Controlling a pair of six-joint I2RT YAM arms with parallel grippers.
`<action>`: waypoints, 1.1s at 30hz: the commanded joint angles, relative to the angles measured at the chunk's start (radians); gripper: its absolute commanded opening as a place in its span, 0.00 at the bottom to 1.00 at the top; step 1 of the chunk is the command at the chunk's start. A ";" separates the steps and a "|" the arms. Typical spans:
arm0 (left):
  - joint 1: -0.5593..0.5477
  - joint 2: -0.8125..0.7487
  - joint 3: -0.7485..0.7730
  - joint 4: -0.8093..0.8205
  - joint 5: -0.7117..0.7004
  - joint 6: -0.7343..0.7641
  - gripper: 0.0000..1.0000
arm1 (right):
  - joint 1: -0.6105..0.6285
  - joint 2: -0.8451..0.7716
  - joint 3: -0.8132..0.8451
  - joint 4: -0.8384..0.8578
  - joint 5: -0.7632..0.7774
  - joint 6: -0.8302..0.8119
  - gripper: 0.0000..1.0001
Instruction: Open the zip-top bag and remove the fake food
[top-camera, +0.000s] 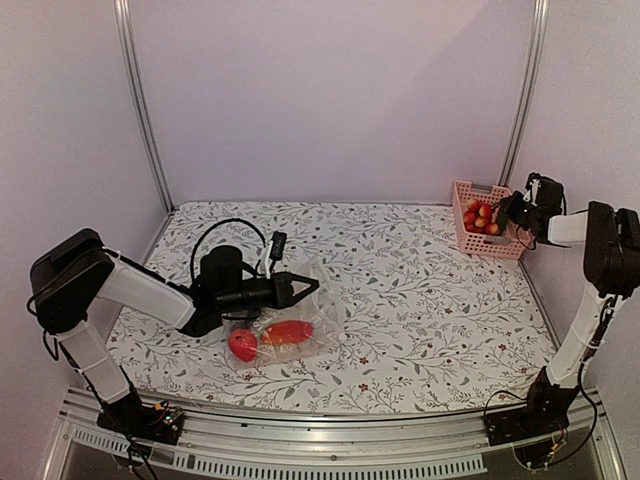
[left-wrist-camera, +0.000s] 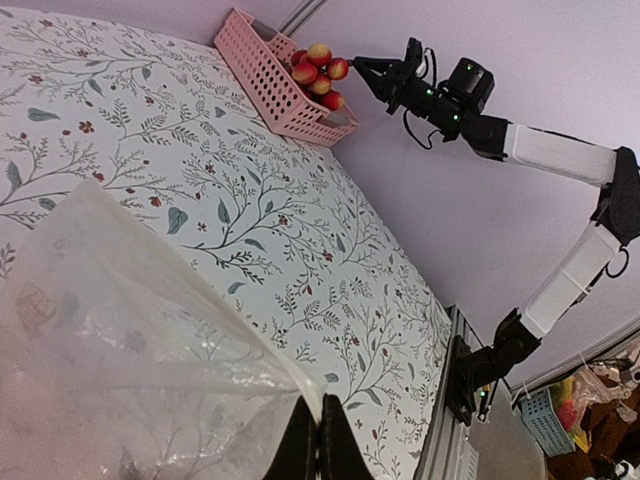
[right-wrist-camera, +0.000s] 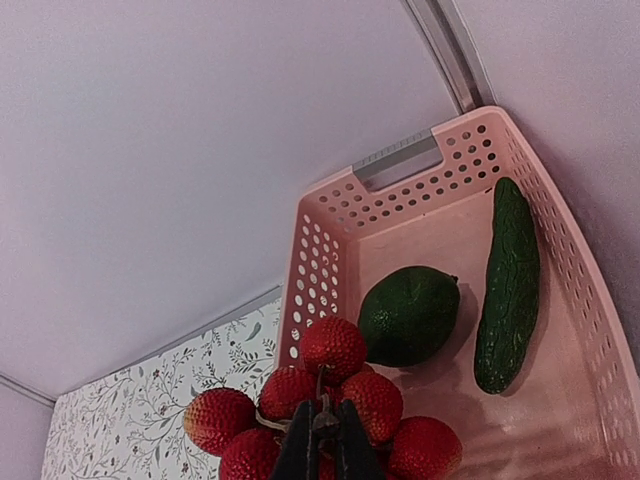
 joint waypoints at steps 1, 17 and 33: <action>0.012 0.014 0.013 -0.001 0.006 -0.001 0.00 | -0.042 0.053 0.024 0.037 -0.108 0.089 0.00; 0.011 0.041 0.023 0.010 0.016 -0.001 0.00 | -0.077 -0.023 -0.002 -0.036 -0.075 0.054 0.52; 0.008 0.048 0.027 0.014 0.020 -0.003 0.00 | 0.177 -0.278 -0.156 -0.060 -0.239 -0.085 0.54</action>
